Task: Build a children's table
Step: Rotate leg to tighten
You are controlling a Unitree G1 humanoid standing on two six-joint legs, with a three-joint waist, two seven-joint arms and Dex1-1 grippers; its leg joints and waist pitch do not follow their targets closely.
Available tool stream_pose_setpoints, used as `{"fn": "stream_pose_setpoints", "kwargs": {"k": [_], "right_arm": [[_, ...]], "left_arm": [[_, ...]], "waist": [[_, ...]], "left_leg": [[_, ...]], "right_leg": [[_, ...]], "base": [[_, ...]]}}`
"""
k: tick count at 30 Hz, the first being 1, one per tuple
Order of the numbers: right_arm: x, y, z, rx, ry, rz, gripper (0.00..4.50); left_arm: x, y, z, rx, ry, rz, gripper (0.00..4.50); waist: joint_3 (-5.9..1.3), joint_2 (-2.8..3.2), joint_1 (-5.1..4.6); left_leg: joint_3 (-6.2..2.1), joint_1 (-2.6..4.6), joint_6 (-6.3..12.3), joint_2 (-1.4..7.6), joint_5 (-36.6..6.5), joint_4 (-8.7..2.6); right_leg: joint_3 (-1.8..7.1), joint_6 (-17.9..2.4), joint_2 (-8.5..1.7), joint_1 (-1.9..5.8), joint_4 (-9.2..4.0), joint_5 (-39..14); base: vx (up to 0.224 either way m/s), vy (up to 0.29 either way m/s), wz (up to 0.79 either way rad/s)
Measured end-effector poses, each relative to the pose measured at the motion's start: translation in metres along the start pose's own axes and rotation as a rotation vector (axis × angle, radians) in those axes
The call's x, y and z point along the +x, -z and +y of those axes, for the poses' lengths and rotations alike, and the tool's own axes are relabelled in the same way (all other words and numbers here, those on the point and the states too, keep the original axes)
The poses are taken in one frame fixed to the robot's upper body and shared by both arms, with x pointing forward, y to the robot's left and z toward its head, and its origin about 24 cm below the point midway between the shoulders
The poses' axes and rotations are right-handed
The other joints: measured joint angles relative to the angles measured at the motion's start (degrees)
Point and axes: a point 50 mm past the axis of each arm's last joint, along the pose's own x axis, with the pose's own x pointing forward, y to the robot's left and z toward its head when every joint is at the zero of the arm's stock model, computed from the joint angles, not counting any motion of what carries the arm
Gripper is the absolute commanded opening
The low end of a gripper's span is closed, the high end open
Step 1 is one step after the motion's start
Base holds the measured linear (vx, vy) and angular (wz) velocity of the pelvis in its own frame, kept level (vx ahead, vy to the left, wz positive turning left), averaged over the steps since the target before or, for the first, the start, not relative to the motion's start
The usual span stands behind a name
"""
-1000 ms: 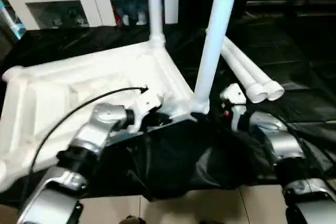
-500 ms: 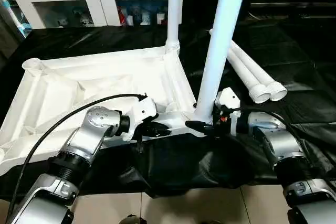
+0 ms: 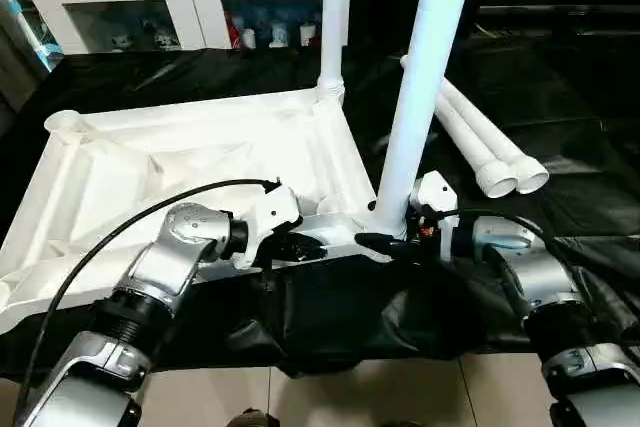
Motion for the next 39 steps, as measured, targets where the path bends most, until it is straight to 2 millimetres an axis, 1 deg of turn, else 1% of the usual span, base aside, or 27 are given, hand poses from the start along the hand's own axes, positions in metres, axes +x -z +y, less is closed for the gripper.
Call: {"fn": "stream_pose_setpoints", "kwargs": {"k": [1,4,7,10,12,13,14,18,20,23,25,27,30,31,34,37,39], "right_arm": [[0.004,0.002,-0.002,0.025,0.077,-0.012,2.78],[0.014,0.003,-0.005,0.078,0.227,-0.031,2.78],[0.024,0.006,-0.007,0.152,0.422,-0.041,2.77],[0.031,0.005,-0.009,0.185,0.527,-0.026,2.77],[0.035,0.004,-0.008,0.198,0.565,-0.028,2.77],[0.036,0.004,-0.008,0.201,0.567,-0.03,3.33],[0.036,0.004,-0.008,0.203,0.566,-0.031,3.47],[0.036,0.002,-0.006,0.199,0.51,-0.049,3.56],[0.033,0.002,-0.005,0.171,0.436,-0.045,3.56],[0.025,0.001,-0.004,0.119,0.317,-0.032,3.56],[0.015,0.001,-0.003,0.074,0.218,-0.016,3.56],[0.01,0.0,-0.003,0.053,0.158,-0.008,3.56],[-0.001,-0.003,-0.004,0.002,0.05,0.021,3.56],[-0.006,-0.005,-0.004,-0.02,0.005,0.031,3.56],[-0.009,-0.006,-0.001,-0.034,-0.068,0.042,3.56],[-0.009,-0.008,0.0,-0.035,-0.095,0.033,3.56],[-0.009,-0.008,0.0,-0.037,-0.102,0.031,3.29]], "left_arm": [[0.006,-0.002,0.002,-0.012,-0.033,-0.002,0.0],[0.018,-0.005,0.005,-0.04,-0.096,-0.005,0.0],[0.036,-0.011,0.007,-0.078,-0.166,-0.01,0.0],[0.045,-0.014,0.006,-0.103,-0.199,-0.012,0.0],[0.048,-0.015,0.005,-0.11,-0.205,-0.013,0.0],[0.048,-0.015,0.005,-0.11,-0.205,-0.013,0.0],[0.048,-0.015,0.005,-0.108,-0.206,-0.013,0.0],[0.043,-0.013,0.008,-0.088,-0.198,-0.013,0.0],[0.036,-0.011,0.009,-0.071,-0.179,-0.011,0.0],[0.024,-0.007,0.009,-0.049,-0.143,-0.011,0.0],[0.014,-0.003,0.009,-0.026,-0.106,-0.006,0.0],[0.007,-0.001,0.01,-0.013,-0.08,-0.006,0.0],[-0.003,0.001,0.008,0.004,-0.031,-0.006,0.0],[-0.007,0.002,0.009,0.013,-0.007,-0.001,0.0],[-0.015,0.003,0.009,0.018,0.025,0.008,0.0],[-0.015,0.004,0.008,0.019,0.042,0.009,0.0],[-0.015,0.004,0.007,0.02,0.052,0.009,0.0]], "waist": [[0.0,-0.01,-0.05],[0.0,-0.01,-0.16],[0.0,0.01,-0.13],[0.0,0.02,-0.24],[-0.01,0.03,-0.39],[-0.02,0.04,-0.51],[-0.02,0.04,-0.58],[-0.01,0.06,-1.28],[0.0,0.06,-1.64],[0.0,0.07,-1.94],[0.01,0.08,-1.86],[0.01,0.08,-1.72],[0.01,0.09,-1.53],[0.01,0.09,-1.42],[0.01,0.09,-1.33],[0.02,0.09,-1.27],[0.02,0.09,-1.25]], "left_leg": [[0.0,0.11,-0.24,-0.01,-0.02,0.0],[-0.04,0.22,-0.35,-0.03,-0.04,-0.06],[-0.03,0.63,-0.37,-0.07,-0.04,-0.22],[-0.04,0.97,-0.37,-0.12,-0.05,-0.51],[-0.05,0.98,-0.37,-0.14,-0.04,-0.57],[-0.04,0.99,-0.37,-0.17,-0.04,-0.56],[-0.04,0.98,-0.37,-0.19,-0.04,-0.56],[-0.04,0.92,-0.37,-0.22,-0.04,-0.56],[-0.06,0.89,-0.37,-0.19,-0.04,-0.58],[-0.12,0.83,-0.37,-0.13,-0.04,-0.7],[-0.14,0.77,-0.37,-0.08,-0.04,-0.79],[-0.16,0.65,-0.33,0.0,-0.01,-0.79],[-0.15,0.31,-0.06,0.01,0.15,-0.73],[-0.14,0.06,-0.05,-0.01,0.14,-0.69],[-0.08,-0.25,0.02,-0.02,0.1,-0.51],[-0.08,-0.29,0.01,-0.02,0.1,-0.36],[-0.07,-0.28,0.01,-0.02,0.1,-0.31]], "right_leg": [[0.02,-0.05,0.0,0.07,0.05,0.03],[0.04,-0.08,0.0,0.2,0.02,0.06],[0.06,-0.02,0.0,0.59,-0.1,0.03],[0.03,0.24,0.0,0.99,-0.56,-0.11],[0.03,0.25,0.0,1.02,-0.74,-0.1],[0.05,0.25,0.0,1.05,-0.77,-0.1],[0.07,0.24,-0.01,1.06,-0.78,-0.09],[0.1,0.17,-0.01,1.0,-0.78,0.08],[0.07,-0.06,-0.01,0.95,-0.75,0.28],[-0.03,0.15,0.02,0.78,-0.73,0.46],[-0.1,0.21,0.04,0.68,-0.68,0.42],[-0.13,0.34,0.12,0.56,-0.67,0.34],[-0.16,0.31,0.12,0.33,-0.69,0.19],[-0.16,0.29,0.1,0.15,-0.71,0.18],[-0.13,0.28,0.05,-0.12,-0.67,0.19],[-0.11,0.26,0.02,-0.14,-0.6,0.2],[-0.1,0.25,0.02,-0.13,-0.55,0.21]], "base": [[0.0,0.0,0.0],[0.0,0.0,0.0],[0.0,0.0,0.0],[0.0,0.0,0.0],[0.0,0.0,0.0],[0.0,0.0,0.0],[0.0,0.0,0.0],[0.0,0.0,0.0],[0.0,0.0,0.0],[0.0,0.0,0.0],[0.0,0.0,0.0],[0.025,-0.005,0.0],[0.0,0.0,0.0],[0.0,0.0,0.0],[0.0,0.0,0.0],[0.0,0.0,0.0],[0.0,0.0,0.0]]}}
